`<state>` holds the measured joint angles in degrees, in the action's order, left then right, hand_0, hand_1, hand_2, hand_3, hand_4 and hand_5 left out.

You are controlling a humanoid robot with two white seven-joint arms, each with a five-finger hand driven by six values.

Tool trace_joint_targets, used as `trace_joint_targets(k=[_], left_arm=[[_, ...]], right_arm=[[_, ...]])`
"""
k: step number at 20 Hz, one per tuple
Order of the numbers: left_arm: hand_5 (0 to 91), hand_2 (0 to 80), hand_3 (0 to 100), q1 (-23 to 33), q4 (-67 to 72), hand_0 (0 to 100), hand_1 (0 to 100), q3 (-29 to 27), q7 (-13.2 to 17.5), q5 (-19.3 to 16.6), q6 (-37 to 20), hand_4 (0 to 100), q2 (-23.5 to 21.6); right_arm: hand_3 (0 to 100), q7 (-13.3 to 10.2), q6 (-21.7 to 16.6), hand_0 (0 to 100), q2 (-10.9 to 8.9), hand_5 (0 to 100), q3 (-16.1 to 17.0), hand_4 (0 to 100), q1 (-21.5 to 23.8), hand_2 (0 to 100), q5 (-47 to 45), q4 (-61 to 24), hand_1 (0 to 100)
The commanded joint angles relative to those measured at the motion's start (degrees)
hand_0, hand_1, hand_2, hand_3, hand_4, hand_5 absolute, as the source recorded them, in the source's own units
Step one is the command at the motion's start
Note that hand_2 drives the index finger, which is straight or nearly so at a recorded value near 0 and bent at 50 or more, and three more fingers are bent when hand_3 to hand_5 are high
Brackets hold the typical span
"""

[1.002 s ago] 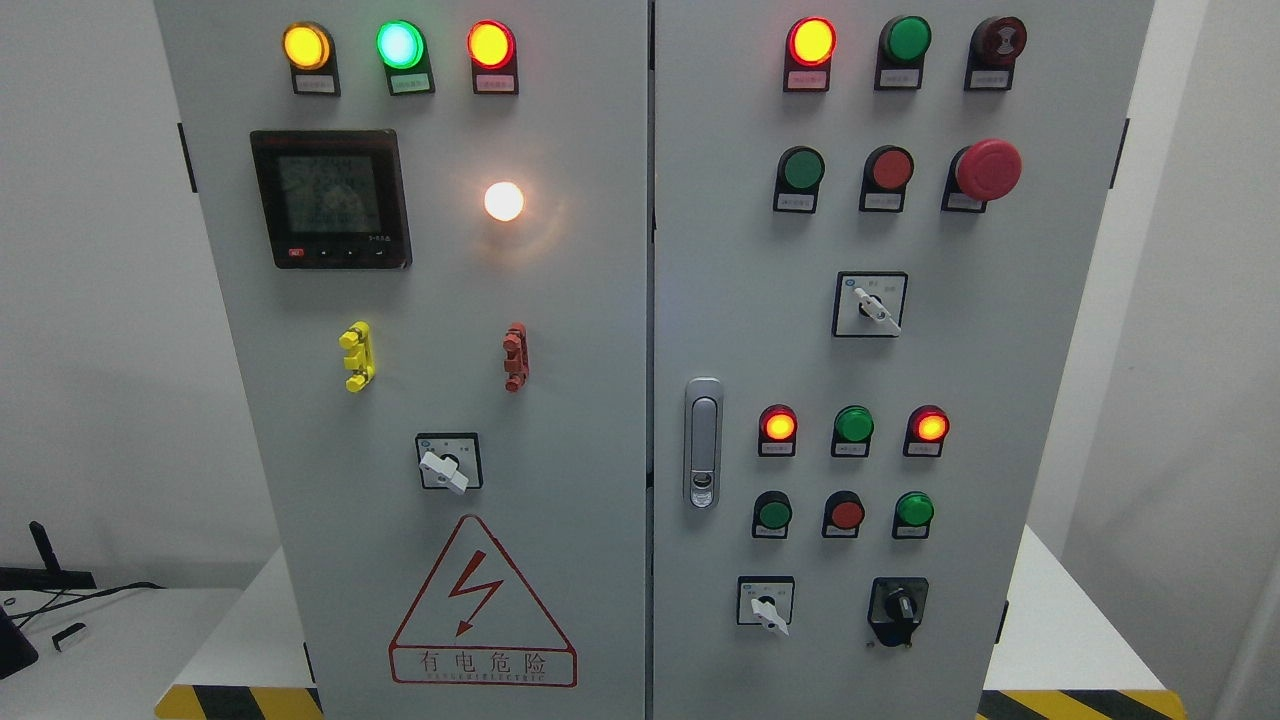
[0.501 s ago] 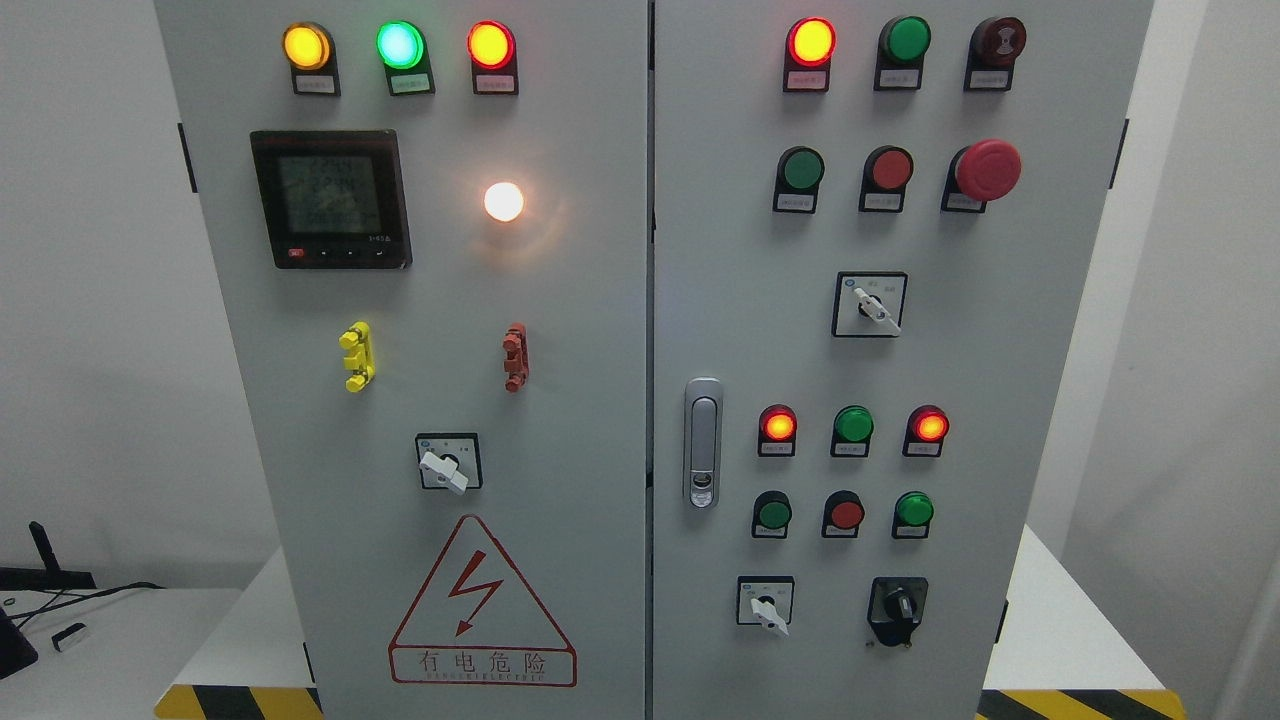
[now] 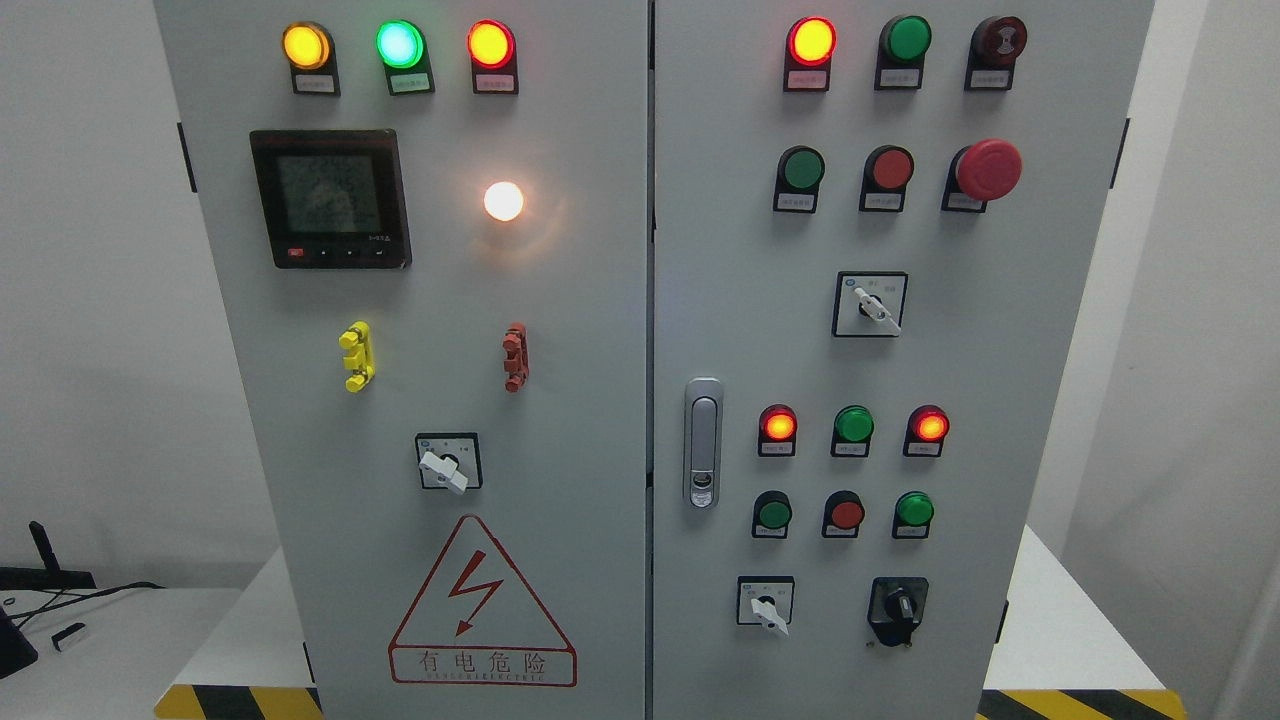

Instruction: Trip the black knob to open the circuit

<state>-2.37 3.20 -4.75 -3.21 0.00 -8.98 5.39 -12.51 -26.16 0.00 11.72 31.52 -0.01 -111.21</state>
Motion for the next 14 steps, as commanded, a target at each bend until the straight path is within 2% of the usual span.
trace_joint_targets(k=[1, 5, 8, 14], left_arm=[[0.0, 0.0, 0, 0.0, 0.05, 12, 39, 0.0, 0.05, -1.76, 0.02, 0, 0.06], [0.0, 0.0, 0, 0.0, -0.04, 12, 39, 0.0, 0.05, -1.76, 0.02, 0, 0.06], [0.0, 0.0, 0, 0.0, -0.03, 12, 39, 0.0, 0.05, -1.76, 0.02, 0, 0.06], [0.0, 0.0, 0, 0.0, 0.05, 12, 39, 0.0, 0.05, -1.76, 0.02, 0, 0.06]], right_arm=[[67, 0.12, 5.31, 23, 0.88, 86, 0.23, 73, -6.28, 34, 2.55, -7.53, 58], [68, 0.03, 10.24, 19, 0.88, 89, -0.73, 75, -9.1, 34, 3.87, -7.88, 64], [69, -0.49, 15.51, 16, 0.88, 90, -1.7, 76, -12.08, 34, 6.68, -7.97, 68], [73, -0.76, 23.77, 13, 1.4, 92, -6.62, 79, -17.36, 38, 8.26, -7.36, 71]])
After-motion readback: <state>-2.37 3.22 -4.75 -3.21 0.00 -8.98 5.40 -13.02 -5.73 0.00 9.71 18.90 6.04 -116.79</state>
